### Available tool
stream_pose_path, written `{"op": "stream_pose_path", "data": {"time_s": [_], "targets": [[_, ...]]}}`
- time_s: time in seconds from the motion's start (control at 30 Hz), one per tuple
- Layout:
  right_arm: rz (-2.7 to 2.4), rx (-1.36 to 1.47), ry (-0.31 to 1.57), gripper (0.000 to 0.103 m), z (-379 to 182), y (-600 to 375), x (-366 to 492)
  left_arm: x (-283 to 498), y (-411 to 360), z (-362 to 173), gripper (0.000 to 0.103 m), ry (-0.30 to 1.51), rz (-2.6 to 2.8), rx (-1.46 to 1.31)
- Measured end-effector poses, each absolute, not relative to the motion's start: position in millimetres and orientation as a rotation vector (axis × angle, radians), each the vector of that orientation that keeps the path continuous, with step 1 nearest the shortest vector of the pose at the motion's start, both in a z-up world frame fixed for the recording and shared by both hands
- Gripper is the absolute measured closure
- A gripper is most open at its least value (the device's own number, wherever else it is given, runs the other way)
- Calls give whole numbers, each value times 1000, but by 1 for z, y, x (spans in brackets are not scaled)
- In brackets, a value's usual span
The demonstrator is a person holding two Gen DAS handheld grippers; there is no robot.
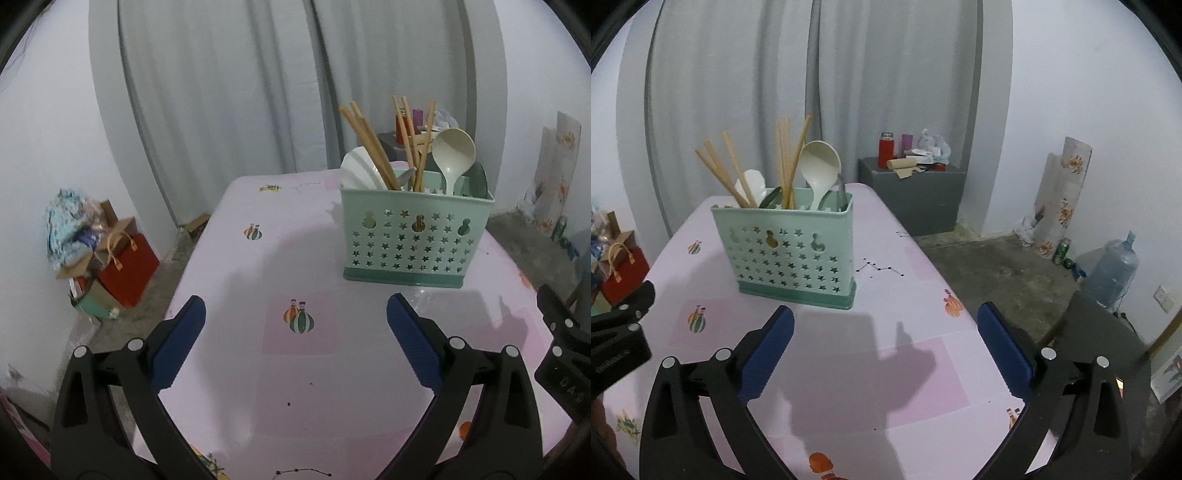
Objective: Organize utensils
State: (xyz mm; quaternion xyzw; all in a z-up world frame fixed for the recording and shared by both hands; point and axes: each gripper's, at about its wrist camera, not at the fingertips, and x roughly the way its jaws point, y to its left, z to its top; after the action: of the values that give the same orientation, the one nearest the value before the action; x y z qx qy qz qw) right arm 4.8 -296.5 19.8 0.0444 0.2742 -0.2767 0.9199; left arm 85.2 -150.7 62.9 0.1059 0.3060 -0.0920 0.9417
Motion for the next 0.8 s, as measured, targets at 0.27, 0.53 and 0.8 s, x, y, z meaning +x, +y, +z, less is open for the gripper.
{"op": "stream_pose_path", "data": {"time_s": [0.27, 0.53, 0.8], "targets": [[-626, 94, 573, 6, 20, -308, 1, 90, -158, 55, 8, 661, -167, 221], [-650, 99, 590, 6, 16, -316, 1, 95, -155, 47, 8, 701, -107, 204], [-641, 96, 597, 6, 14, -314, 3, 100, -148, 45, 8, 726, -87, 184]]}}
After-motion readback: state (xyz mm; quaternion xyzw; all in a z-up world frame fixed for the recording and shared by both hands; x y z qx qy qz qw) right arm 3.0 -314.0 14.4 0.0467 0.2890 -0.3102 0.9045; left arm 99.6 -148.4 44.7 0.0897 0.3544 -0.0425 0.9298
